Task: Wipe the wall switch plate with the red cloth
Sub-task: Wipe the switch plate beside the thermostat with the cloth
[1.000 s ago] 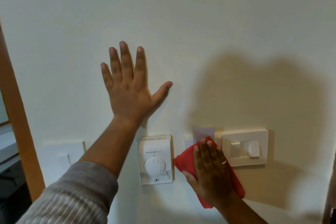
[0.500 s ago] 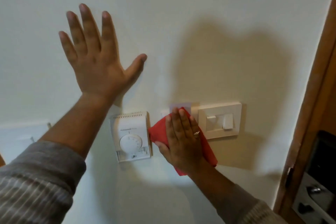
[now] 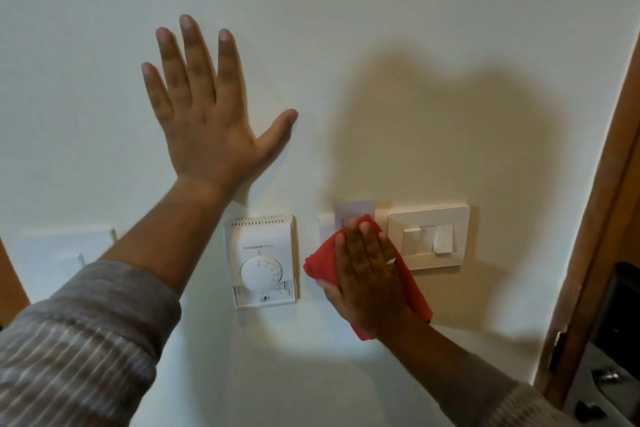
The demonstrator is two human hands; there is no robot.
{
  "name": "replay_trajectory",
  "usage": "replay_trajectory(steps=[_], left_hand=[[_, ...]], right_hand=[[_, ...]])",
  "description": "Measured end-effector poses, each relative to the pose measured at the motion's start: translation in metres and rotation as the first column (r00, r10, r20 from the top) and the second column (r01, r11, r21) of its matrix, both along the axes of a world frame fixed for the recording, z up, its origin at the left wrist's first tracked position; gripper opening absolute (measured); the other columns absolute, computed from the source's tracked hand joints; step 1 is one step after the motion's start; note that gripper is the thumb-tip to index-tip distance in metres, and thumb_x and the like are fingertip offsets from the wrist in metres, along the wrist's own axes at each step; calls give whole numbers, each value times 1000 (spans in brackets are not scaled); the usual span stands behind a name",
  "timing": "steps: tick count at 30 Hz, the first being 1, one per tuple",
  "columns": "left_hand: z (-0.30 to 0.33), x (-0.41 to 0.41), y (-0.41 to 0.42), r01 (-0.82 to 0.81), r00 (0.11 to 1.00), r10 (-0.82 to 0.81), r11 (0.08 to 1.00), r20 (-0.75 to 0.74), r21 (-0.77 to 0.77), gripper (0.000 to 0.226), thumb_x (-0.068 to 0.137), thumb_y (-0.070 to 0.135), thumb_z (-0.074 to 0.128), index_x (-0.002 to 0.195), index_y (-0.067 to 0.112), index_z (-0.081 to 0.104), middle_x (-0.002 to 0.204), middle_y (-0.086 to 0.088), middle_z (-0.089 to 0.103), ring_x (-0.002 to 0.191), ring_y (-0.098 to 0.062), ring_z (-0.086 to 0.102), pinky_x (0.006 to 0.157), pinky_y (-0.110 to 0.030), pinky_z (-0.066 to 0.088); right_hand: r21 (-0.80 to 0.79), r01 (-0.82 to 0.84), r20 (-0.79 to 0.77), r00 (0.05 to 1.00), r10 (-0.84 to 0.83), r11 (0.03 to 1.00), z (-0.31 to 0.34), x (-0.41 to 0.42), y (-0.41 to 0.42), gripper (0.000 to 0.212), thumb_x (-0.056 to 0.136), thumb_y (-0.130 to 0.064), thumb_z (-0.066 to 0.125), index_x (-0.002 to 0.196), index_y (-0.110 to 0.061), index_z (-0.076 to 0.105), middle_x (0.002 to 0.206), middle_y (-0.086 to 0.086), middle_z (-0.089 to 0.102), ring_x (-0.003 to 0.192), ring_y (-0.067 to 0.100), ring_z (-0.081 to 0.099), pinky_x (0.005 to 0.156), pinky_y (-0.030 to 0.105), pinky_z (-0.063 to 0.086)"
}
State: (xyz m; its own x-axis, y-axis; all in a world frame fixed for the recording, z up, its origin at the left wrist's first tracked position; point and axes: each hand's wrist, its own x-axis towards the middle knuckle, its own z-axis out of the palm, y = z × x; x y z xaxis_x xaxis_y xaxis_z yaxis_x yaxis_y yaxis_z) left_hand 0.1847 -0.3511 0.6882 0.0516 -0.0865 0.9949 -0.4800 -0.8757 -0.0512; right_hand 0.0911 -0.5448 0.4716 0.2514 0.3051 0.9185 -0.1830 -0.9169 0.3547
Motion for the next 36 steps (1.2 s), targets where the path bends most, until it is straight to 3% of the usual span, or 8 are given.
replay_trajectory(steps=[5,8,12,18,24,26,31,36], left_hand=[[1,-3,2,11,1000,-10,1000,-24,14,106,90,85,34,161,9,17,166,-31,16,152,-53,14,121,-66,9],[1,-5,2,13,999,-12,1000,-32,19,105,90,85,33,162,9,16,166,-30,15,153,-53,13,122,-66,9],[1,-4,1,10,999,-10,1000,-31,10,105,90,85,33,162,10,16,166,-30,16,152,-53,14,122,-66,8],[0,-4,2,6,1000,-5,1000,-23,13,106,90,85,33,161,9,17,166,-32,16,152,-54,14,121,-66,9],[0,-3,0,3,1000,-3,1000,-25,6,107,89,86,33,161,8,19,165,-32,17,152,-54,15,121,-66,9],[-1,-3,1,1,1000,-1,1000,-21,3,107,89,86,33,161,8,19,165,-32,18,152,-54,15,121,-66,9],[-2,-2,2,4,1000,-3,1000,-17,12,109,88,87,34,161,8,19,165,-31,18,152,-54,16,122,-67,11],[-3,0,2,10,1000,-10,1000,-4,14,109,88,87,36,161,8,19,166,-30,18,153,-51,15,122,-65,11]], right_hand=[[-233,-11,-64,998,-4,972,-4,-11,-20,79,99,-49,45,154,-3,13,164,17,-2,151,32,5,123,46,7],[-149,9,-41,999,-15,989,-1,-15,-22,80,100,-50,40,153,-1,5,164,18,-6,151,34,1,123,46,6],[96,-5,37,999,1,995,0,4,16,80,99,-50,40,153,-1,6,164,17,-5,151,34,0,123,48,4],[-316,-54,-119,993,17,947,4,-9,-14,73,96,-48,51,150,-5,26,158,12,23,151,30,8,123,45,7],[129,-18,48,999,12,991,3,4,22,81,99,-54,38,153,-2,9,164,15,-5,151,32,2,123,47,6],[106,-7,29,1000,4,994,0,6,21,84,97,-56,39,154,-2,9,164,15,-5,152,32,1,123,47,5],[-286,-24,-122,992,-12,958,2,-13,-16,77,98,-53,45,152,-5,18,164,14,5,152,30,5,123,44,8],[19,-15,-17,1000,15,1000,-2,-3,7,80,99,-52,40,154,-3,10,164,15,0,151,33,6,123,48,7]])
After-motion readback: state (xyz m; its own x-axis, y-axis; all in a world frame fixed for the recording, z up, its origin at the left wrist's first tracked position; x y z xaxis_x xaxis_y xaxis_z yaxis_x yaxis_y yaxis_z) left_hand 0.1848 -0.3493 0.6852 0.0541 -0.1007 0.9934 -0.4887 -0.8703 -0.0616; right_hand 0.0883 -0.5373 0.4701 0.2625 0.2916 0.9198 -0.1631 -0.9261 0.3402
